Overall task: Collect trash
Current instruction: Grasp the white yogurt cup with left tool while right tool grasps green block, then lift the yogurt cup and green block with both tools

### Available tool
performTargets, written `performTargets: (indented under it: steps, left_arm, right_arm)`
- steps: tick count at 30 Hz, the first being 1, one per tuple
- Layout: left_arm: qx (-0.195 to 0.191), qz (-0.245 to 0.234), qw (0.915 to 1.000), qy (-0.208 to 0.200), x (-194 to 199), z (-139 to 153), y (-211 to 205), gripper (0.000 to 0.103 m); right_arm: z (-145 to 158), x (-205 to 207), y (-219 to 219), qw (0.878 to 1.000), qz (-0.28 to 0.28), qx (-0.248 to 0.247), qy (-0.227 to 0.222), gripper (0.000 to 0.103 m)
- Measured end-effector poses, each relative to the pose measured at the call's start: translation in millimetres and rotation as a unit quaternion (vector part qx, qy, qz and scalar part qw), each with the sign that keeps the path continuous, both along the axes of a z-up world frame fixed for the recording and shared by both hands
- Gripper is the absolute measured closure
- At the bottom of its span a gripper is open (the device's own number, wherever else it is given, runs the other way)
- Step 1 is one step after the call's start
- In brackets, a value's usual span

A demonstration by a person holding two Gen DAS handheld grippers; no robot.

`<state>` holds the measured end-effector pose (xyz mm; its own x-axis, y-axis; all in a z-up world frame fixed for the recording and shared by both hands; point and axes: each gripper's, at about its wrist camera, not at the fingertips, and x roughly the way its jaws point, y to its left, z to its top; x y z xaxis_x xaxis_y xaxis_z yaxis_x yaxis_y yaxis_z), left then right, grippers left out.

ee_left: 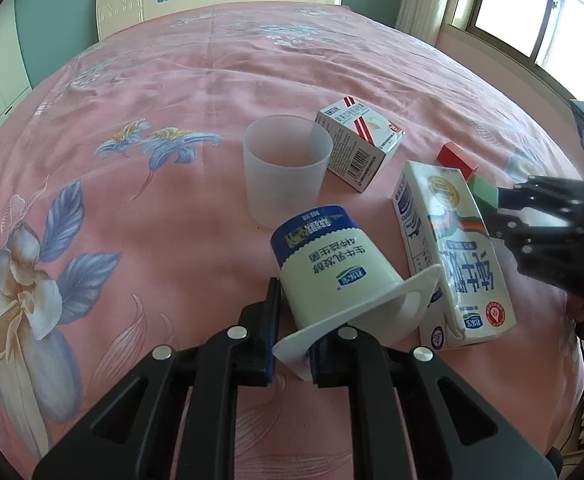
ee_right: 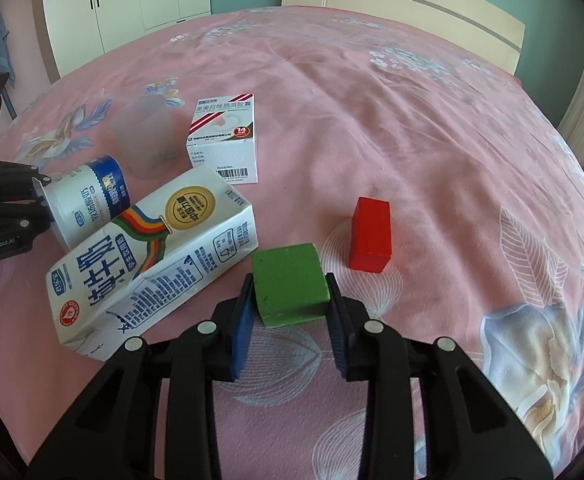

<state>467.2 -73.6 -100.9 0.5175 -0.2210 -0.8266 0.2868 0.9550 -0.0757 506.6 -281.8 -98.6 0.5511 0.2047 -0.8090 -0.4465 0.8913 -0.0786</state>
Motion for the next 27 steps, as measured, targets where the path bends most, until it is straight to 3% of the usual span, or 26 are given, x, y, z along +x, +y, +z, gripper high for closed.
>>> performTargets:
  steps: [11,27]
  left_arm:
    - [0.001,0.008,1.0000,0.000,-17,8,15,0.091]
    - [0.022,0.029,0.9991,-0.023,-81,42,60,0.091]
  right_arm:
    - [6,-24,-5,1.000,-0.012,0.013,-0.006,0.072]
    - [35,-110,-26,0.999,-0.026,0.027,-0.036,0.072]
